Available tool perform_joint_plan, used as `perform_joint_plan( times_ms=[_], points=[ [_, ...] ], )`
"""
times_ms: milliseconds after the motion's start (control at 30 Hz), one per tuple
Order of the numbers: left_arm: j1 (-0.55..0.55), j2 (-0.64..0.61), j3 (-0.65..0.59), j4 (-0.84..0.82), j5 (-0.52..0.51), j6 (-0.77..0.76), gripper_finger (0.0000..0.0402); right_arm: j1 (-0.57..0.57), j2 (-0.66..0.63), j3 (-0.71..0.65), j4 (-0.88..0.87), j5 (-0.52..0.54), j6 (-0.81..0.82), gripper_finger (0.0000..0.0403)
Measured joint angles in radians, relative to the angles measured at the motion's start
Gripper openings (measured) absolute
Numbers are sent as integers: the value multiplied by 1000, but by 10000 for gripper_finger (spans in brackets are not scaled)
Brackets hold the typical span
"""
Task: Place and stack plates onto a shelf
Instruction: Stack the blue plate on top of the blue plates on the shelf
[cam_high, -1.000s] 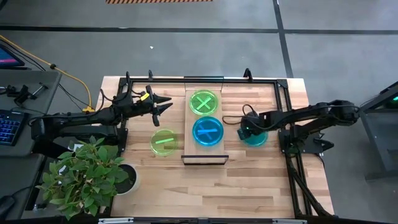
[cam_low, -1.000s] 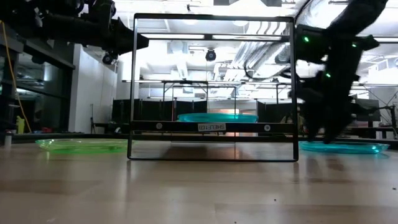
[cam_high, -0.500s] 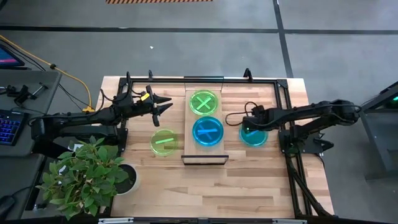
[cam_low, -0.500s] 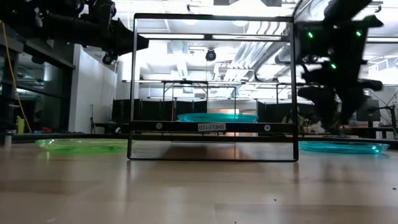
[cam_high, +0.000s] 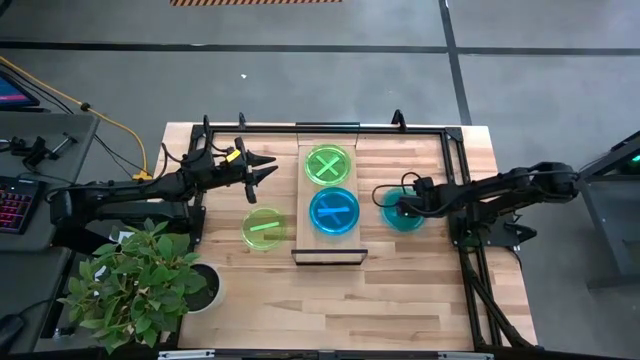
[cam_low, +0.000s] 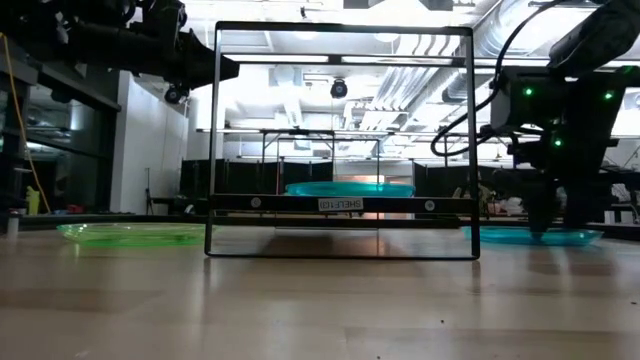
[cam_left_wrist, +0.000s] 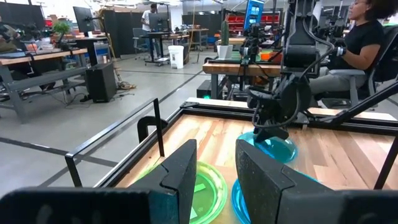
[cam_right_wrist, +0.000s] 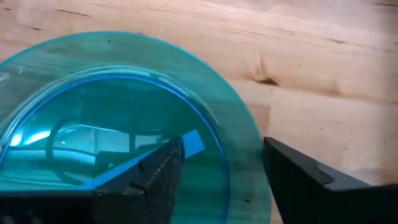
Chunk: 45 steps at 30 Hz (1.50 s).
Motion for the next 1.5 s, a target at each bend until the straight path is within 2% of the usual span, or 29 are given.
perform_joint_plan(
  times_ms=[133, 333, 400, 700, 1100, 1300, 1500],
  points=[
    [0, 0, 0, 0, 0, 0, 104, 21, 2, -3, 51, 29, -7, 159],
    [0, 0, 0, 0, 0, 0, 104, 48, 3, -4, 73, 76, -11, 37],
    [0, 0, 0, 0, 0, 0, 104, 62, 4, -4, 73, 100, -12, 10],
    [0, 0, 0, 0, 0, 0, 104, 90, -55, -6, 60, 158, -10, 1],
    [0, 0, 0, 0, 0, 0, 104, 127, -371, -2, 31, 277, -81, 0],
    [0, 0, 0, 0, 0, 0, 104, 140, -475, 93, -51, 356, -164, 0],
    [0, 0, 0, 0, 0, 0, 104, 139, -481, 185, -51, 404, -272, 0]
  ],
)
